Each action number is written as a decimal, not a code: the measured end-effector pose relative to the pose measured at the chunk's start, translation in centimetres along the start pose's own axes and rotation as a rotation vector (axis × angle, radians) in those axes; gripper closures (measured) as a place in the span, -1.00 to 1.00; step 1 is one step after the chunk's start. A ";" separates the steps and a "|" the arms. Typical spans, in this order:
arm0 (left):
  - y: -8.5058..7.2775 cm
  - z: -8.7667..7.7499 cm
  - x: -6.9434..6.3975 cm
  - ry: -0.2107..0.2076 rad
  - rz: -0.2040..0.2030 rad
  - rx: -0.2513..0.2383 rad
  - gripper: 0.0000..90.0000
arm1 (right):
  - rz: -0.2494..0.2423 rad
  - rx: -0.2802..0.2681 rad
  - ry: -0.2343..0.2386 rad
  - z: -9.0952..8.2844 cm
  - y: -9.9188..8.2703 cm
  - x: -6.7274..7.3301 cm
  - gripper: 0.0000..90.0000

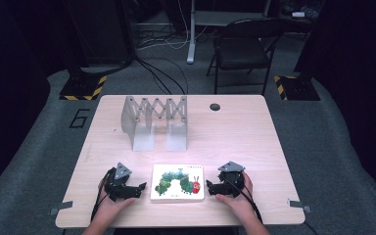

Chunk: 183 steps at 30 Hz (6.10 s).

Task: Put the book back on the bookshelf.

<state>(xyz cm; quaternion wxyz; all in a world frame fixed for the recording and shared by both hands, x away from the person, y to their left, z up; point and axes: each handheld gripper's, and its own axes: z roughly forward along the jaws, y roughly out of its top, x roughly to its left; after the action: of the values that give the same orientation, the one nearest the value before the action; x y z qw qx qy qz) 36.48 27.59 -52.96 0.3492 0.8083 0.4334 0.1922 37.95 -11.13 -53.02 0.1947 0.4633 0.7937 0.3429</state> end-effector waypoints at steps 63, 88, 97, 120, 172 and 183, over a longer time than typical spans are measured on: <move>1.9 -3.6 -3.8 -0.118 -0.095 -0.012 -0.21 | 0.131 0.076 0.136 -4.7 2.9 0.4 -0.02; 0.5 -3.1 -4.8 -0.172 -0.032 0.006 -0.22 | 0.196 0.104 0.209 -1.2 6.3 1.1 0.11; 0.3 -3.0 -5.2 -0.190 -0.007 -0.004 -0.22 | 0.248 0.138 0.253 -0.1 6.8 0.9 0.17; -0.5 -1.7 -6.6 -0.188 0.061 0.019 -0.31 | 0.299 0.188 0.288 2.1 7.4 0.5 0.16; -0.7 -1.2 -7.6 -0.156 0.129 -0.015 -0.34 | 0.446 0.204 0.338 3.7 6.5 -0.9 0.20; -0.6 -1.2 -8.0 -0.156 0.147 0.002 -0.46 | 0.467 0.194 0.345 3.2 6.7 -0.9 0.24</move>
<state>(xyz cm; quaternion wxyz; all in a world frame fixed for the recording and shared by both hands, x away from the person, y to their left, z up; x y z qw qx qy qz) 31.00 21.63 -52.70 0.3663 0.8506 0.3447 0.1532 44.41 -8.49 -50.34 -0.0721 0.5847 0.7161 0.3744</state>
